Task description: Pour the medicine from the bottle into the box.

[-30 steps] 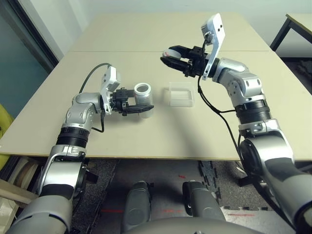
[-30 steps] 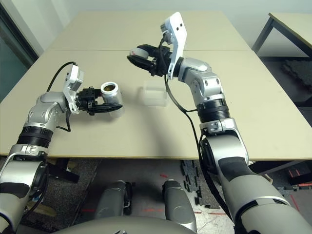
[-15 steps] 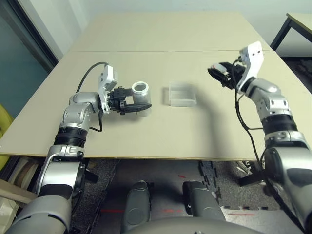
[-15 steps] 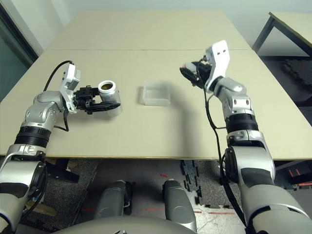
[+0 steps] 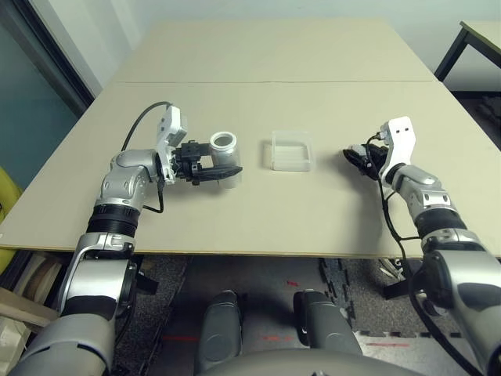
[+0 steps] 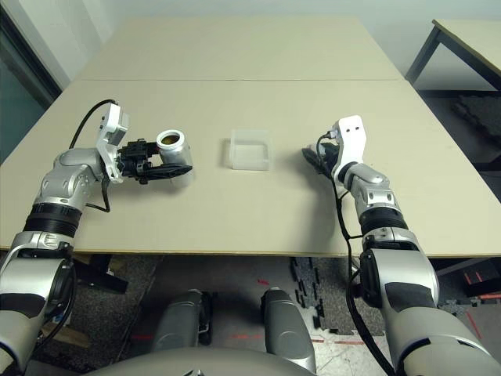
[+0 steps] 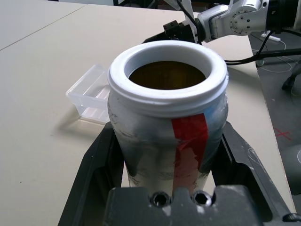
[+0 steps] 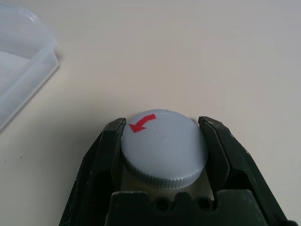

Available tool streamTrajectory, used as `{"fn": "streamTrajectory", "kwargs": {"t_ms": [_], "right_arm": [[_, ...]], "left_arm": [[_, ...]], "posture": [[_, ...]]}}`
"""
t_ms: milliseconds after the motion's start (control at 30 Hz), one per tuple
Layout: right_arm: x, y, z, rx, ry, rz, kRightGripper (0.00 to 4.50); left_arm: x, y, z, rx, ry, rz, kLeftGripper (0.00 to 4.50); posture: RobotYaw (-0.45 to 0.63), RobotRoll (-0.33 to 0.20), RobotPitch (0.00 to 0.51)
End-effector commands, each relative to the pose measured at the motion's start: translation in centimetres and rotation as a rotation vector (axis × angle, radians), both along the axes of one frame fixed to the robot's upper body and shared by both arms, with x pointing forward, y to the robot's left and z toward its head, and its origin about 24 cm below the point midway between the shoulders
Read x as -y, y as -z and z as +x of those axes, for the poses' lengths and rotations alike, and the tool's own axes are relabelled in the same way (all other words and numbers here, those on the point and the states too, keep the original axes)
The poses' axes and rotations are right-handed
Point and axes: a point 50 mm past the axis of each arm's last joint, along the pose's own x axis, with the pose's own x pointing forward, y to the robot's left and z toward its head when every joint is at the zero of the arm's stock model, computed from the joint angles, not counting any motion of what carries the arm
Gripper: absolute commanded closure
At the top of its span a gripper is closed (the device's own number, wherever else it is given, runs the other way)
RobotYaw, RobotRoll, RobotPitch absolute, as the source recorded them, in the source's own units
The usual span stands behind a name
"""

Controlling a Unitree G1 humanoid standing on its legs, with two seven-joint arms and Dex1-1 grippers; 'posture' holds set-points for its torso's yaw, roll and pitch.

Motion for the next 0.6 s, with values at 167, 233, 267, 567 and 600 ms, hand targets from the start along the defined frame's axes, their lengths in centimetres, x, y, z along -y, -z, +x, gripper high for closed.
{"fn": "streamTrajectory", "kwargs": {"t_ms": [167,233,267,567,600], "right_arm": [[-0.4,-0.6,0.4,0.008,-0.035,-0.013,0.33],[-0.5,-1.2,0.5,0.03,-0.077,-0.02,0.0],[-0.6,-1.6,0.5,0.041,-0.108,-0.023,0.0],[-1.5,-5.0,-1.4,0.095,-0.392,-0.067,0.0],[-1.6,-5.4,-1.7,0.096,-0.42,-0.068,0.0]], "left_arm": [[-0.5,-0.8,0.6,0.071,-0.068,0.03,1.75],[-0.3,-1.3,1.2,0.123,-0.098,0.042,1.75],[-0.1,-1.5,1.5,0.151,-0.11,0.057,1.75],[2.2,-2.7,3.7,0.323,-0.189,0.178,1.75],[2.6,-2.8,4.0,0.333,-0.202,0.197,1.75]], "posture": [[-0.01,0.0,0.076],[-0.02,0.0,0.074],[-0.02,0.0,0.074],[-0.04,0.0,0.074],[-0.04,0.0,0.075]]}}
